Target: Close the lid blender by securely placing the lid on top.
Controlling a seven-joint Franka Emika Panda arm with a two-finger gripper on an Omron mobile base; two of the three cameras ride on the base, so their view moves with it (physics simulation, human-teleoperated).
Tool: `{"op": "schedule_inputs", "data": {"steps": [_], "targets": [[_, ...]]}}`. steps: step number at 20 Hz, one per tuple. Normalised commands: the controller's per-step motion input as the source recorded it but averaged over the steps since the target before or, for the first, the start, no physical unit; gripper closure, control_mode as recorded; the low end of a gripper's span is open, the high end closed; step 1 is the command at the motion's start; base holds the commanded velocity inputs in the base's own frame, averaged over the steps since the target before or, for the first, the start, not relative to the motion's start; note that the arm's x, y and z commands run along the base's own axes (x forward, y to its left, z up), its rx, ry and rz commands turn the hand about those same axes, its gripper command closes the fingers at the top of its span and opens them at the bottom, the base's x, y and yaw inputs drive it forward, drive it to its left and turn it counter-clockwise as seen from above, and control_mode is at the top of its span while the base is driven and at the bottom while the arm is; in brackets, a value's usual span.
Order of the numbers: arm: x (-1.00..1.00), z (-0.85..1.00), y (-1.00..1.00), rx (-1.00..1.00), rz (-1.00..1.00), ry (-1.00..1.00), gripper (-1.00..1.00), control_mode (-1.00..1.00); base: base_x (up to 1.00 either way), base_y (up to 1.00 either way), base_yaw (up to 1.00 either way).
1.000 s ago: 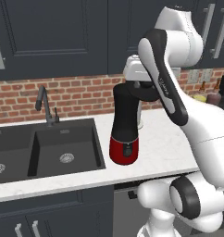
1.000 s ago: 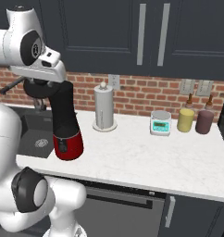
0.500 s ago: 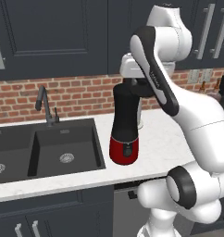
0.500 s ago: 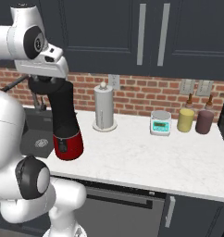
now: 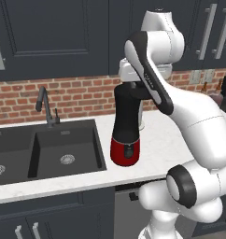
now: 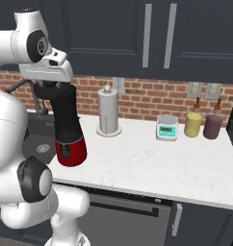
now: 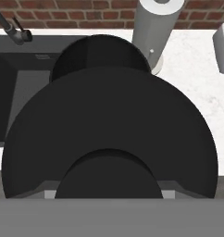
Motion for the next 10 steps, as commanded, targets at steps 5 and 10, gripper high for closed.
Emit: {"op": "schedule_inputs", "data": {"steps": [5,10], "targets": [[0.06,-0.13,0.05,0.0,0.0,-0.01,1.0,-1.0,0.0,0.0,0.0],[0.13,0.0,0.23,0.0,0.01,-0.04,1.0,-1.0,0.0,0.0,0.0]]}}
